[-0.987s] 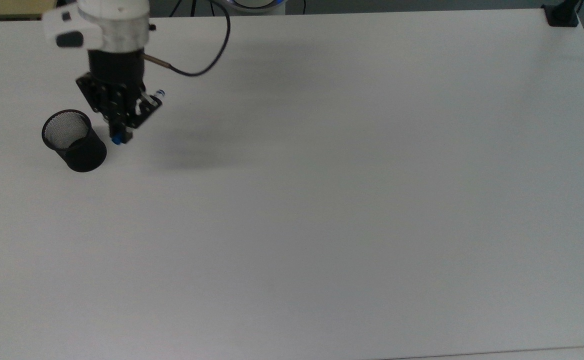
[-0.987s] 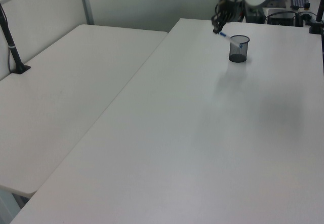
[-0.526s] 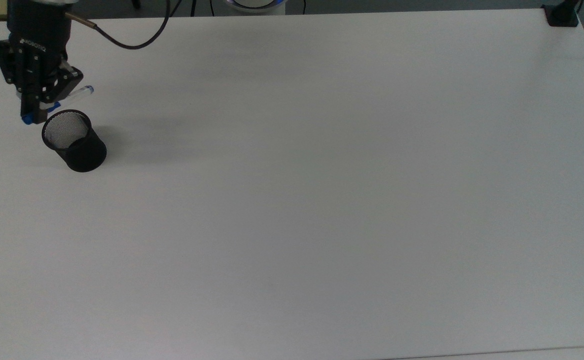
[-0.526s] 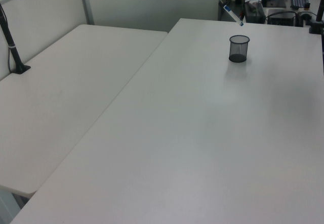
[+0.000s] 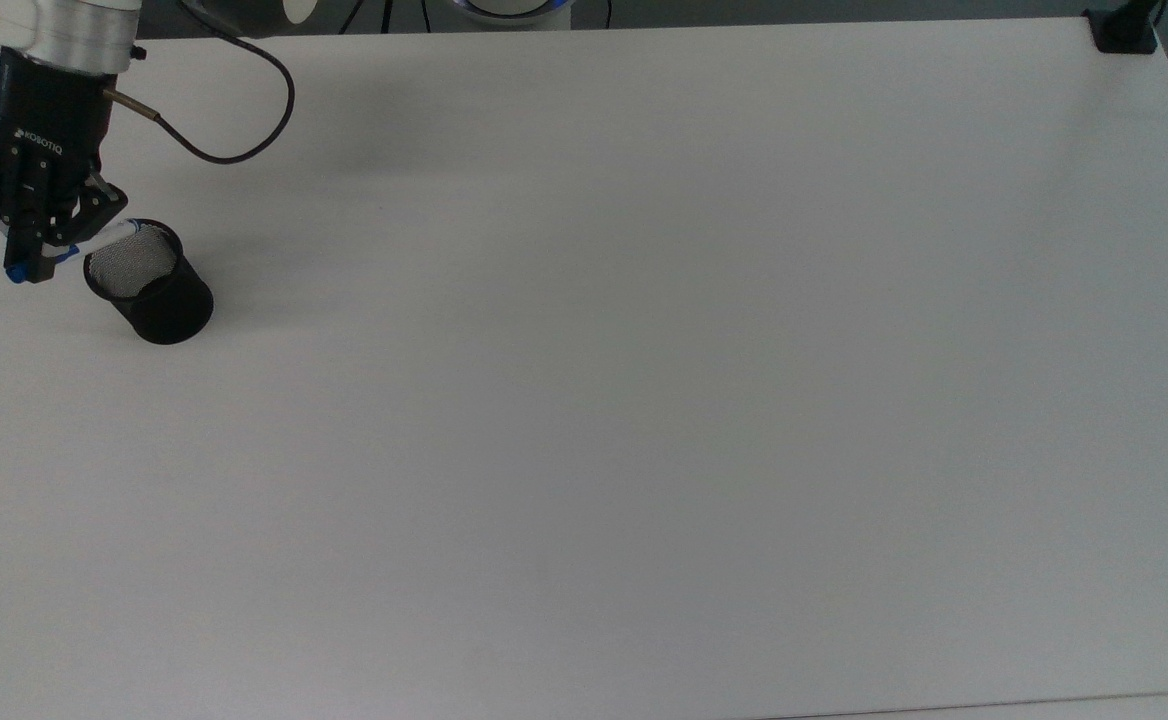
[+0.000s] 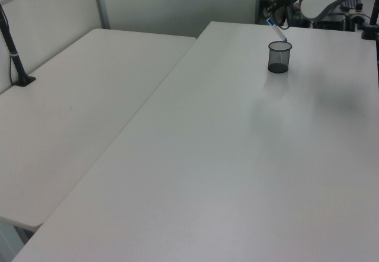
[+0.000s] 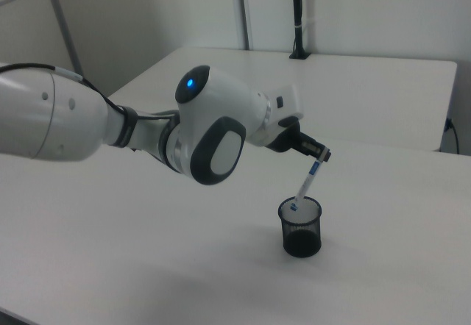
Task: Insert the marker
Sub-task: 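Tilt the marker upright and lower it into the pen cup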
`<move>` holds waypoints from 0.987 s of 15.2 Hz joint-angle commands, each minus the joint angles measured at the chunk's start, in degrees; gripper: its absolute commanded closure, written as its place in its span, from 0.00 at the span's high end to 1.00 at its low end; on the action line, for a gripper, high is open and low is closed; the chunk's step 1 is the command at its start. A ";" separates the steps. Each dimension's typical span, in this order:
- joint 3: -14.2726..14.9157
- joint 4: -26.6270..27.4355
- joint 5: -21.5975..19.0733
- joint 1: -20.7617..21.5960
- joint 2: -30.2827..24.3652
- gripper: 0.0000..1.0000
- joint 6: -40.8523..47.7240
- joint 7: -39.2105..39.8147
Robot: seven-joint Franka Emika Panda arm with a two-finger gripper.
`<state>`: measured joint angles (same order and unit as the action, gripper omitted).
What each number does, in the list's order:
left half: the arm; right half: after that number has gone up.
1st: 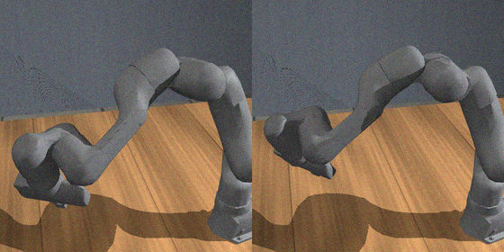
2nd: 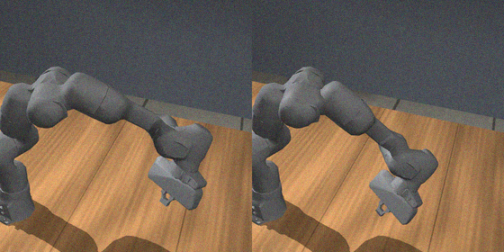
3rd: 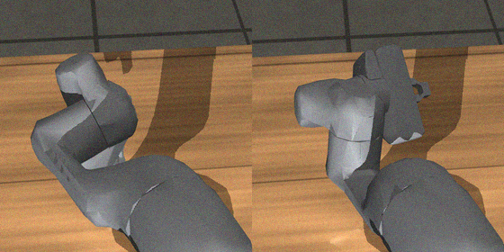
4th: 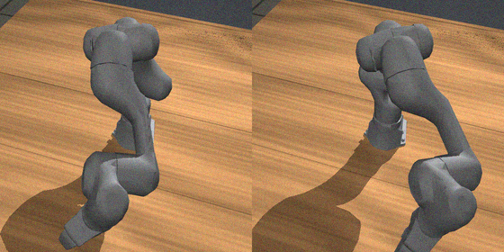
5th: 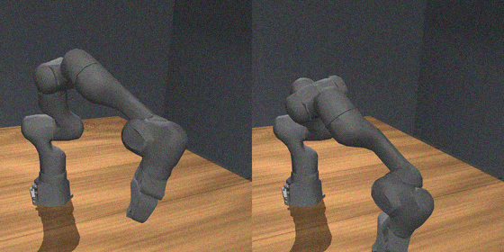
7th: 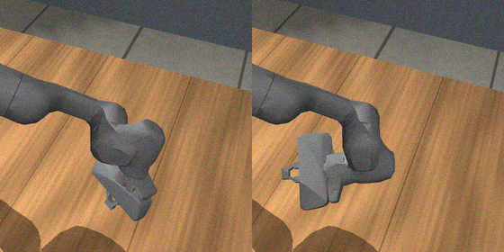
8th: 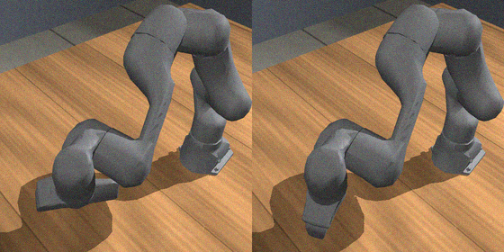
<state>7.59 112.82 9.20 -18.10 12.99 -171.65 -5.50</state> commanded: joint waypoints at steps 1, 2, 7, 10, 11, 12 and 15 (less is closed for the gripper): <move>0.15 5.38 -0.94 -1.24 0.19 0.00 -9.56 3.21; 0.15 6.96 -0.94 -1.41 0.71 0.00 -12.28 4.34; 0.15 10.84 -0.85 -1.33 1.60 0.00 -17.93 5.32; 0.15 11.28 -0.85 -1.06 2.04 0.06 -17.93 5.23; 0.15 11.28 -0.85 -1.15 2.04 0.28 -17.84 5.15; 0.15 11.10 -0.85 -1.24 1.86 0.62 -17.67 4.54; 0.15 10.84 -1.03 -1.24 0.90 0.96 -17.14 2.17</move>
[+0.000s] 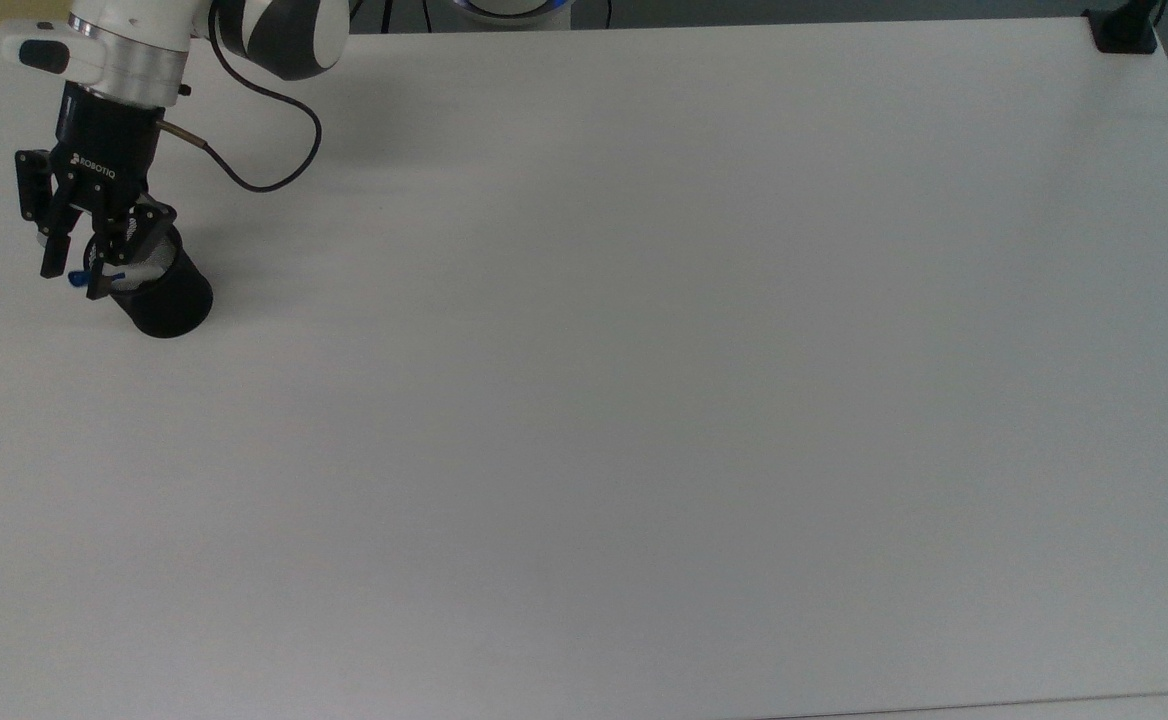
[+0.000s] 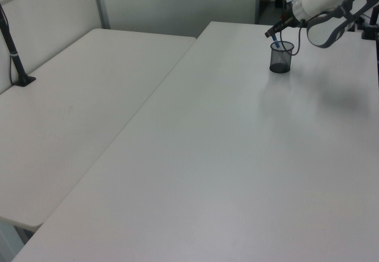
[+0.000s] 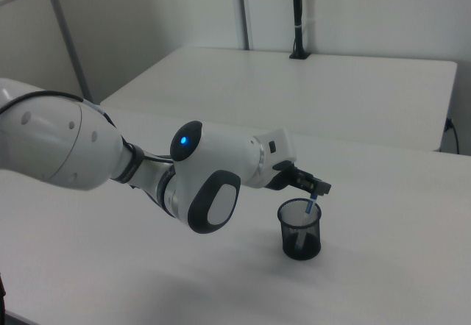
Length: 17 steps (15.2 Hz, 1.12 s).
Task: Insert the marker
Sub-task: 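Tilt the marker upright and lower it into the pen cup, then open the gripper to release the marker inside the cup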
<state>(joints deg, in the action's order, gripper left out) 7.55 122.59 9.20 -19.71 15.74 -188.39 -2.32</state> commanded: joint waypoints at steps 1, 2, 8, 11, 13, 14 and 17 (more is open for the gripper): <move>0.18 0.64 -1.02 0.80 -2.99 1.00 -0.05 -3.72; -0.08 0.37 -1.02 0.98 -4.31 1.00 1.52 -4.70; -5.69 -14.54 -1.20 1.16 -11.79 1.00 41.37 -5.15; -8.86 -20.27 -3.99 1.34 -13.80 1.00 58.62 -5.24; -10.18 -23.26 -7.51 3.08 -14.95 1.00 67.93 -5.41; -10.19 -24.58 -7.79 4.49 -15.39 1.00 72.85 -6.02; -10.19 -25.91 -8.05 9.32 -17.14 1.00 82.98 -7.78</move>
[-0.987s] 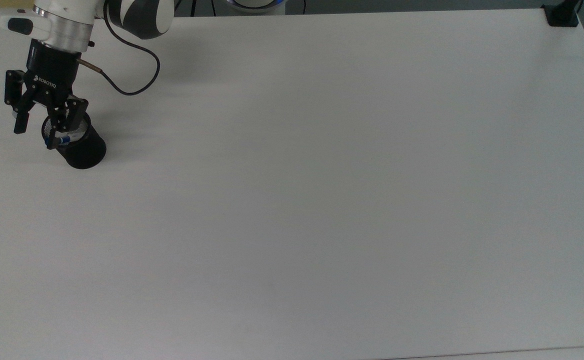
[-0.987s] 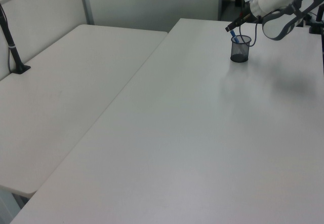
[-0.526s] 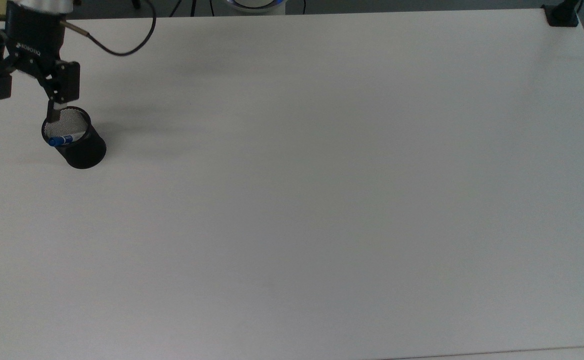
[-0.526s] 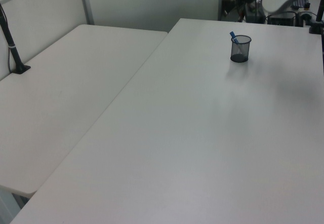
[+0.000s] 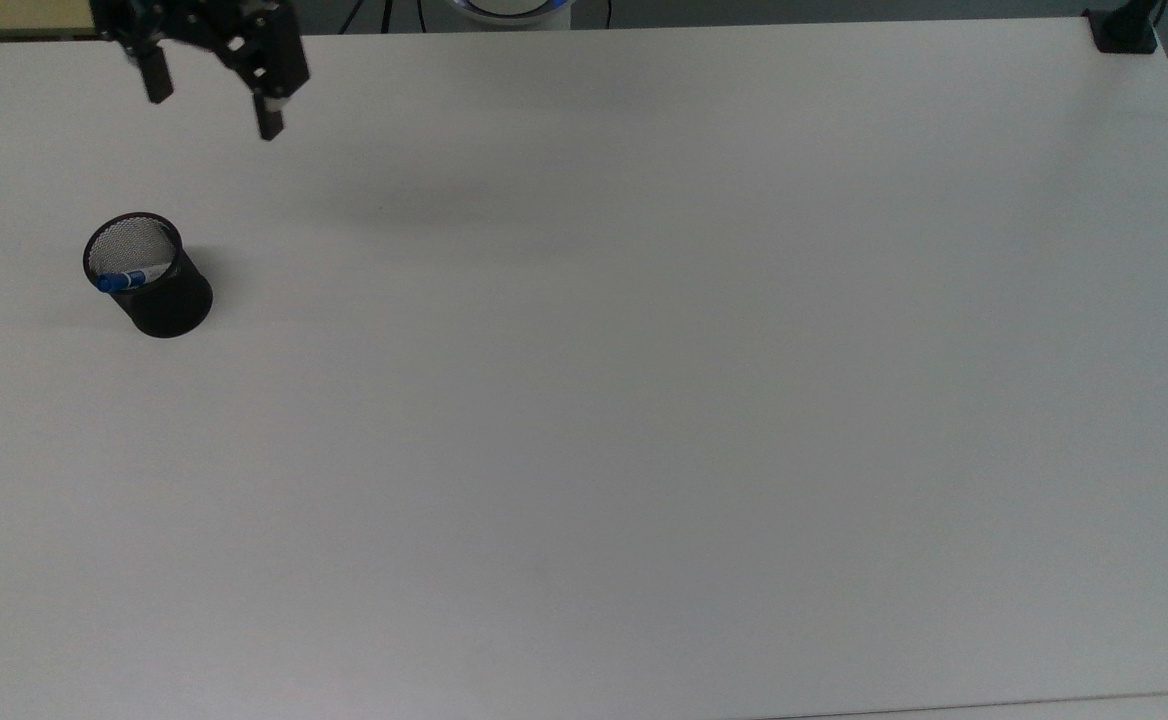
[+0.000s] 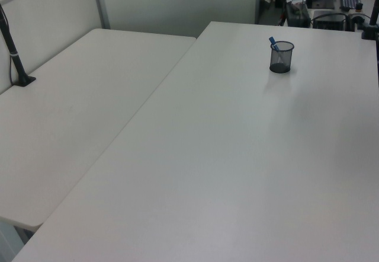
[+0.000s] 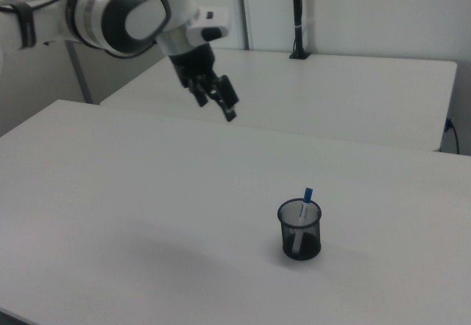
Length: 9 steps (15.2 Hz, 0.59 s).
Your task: Insert the marker
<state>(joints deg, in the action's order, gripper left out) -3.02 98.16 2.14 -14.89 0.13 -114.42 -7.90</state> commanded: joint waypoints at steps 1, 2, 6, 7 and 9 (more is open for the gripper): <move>0.47 -1.48 -1.08 6.34 -1.71 1.00 11.39 -2.73; 0.55 -1.39 -1.17 7.93 -1.63 1.00 12.72 -3.78; 1.61 -0.77 -1.35 11.81 -1.45 1.00 14.31 -3.54; 1.61 -0.77 -1.18 11.81 -1.19 1.00 14.05 -1.09; 1.61 -0.95 -0.74 11.73 -0.40 1.00 13.26 5.49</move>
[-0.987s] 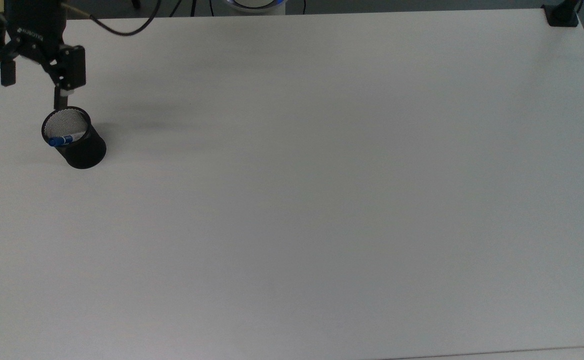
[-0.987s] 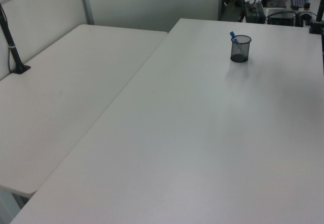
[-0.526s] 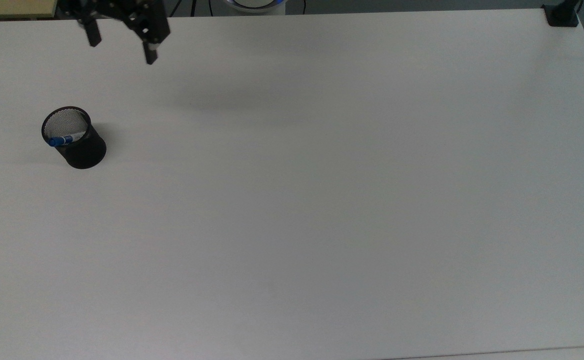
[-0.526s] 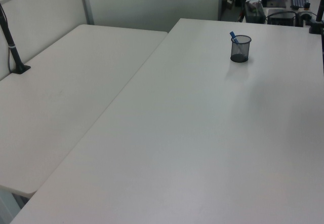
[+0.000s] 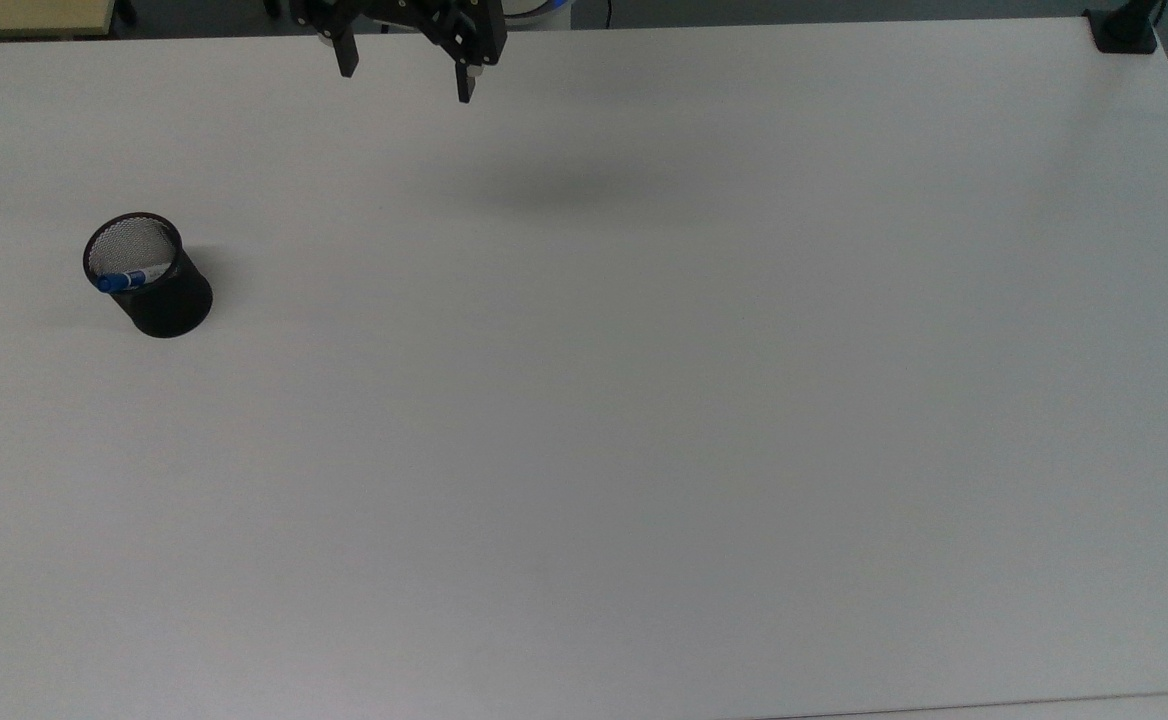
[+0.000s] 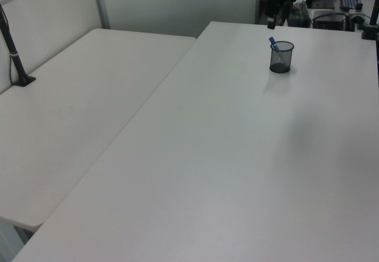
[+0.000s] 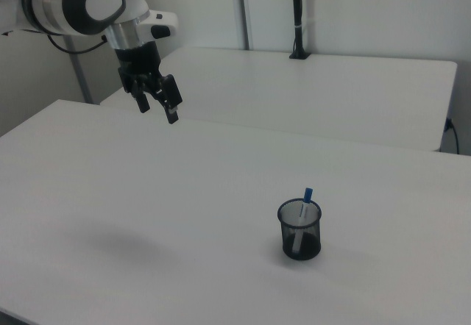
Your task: Insert the marker
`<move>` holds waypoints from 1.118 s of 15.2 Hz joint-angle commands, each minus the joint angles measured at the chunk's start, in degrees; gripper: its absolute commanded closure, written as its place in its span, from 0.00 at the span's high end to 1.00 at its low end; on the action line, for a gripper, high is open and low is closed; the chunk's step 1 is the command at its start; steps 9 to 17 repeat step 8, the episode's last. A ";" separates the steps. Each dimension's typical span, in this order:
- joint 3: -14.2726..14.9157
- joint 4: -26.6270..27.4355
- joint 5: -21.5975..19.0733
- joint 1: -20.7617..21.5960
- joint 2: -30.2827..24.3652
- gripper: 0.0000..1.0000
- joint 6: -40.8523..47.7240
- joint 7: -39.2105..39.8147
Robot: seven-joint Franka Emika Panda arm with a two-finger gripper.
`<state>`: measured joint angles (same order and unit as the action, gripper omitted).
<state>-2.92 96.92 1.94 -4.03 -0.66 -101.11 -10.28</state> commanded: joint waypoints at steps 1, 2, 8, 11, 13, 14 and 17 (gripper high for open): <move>1.51 0.20 -0.45 0.78 0.48 1.00 -0.58 10.25; 1.51 0.11 -0.36 0.60 0.48 1.00 -0.58 11.41; 1.60 0.02 -0.27 0.42 0.13 1.00 -0.49 11.07; 1.60 0.02 -0.27 0.42 0.13 1.00 -0.49 11.07; 1.60 0.02 -0.27 0.42 0.13 1.00 -0.49 11.07; 1.60 0.02 -0.27 0.42 0.13 1.00 -0.49 11.07; 1.60 0.02 -0.27 0.42 0.13 1.00 -0.49 11.07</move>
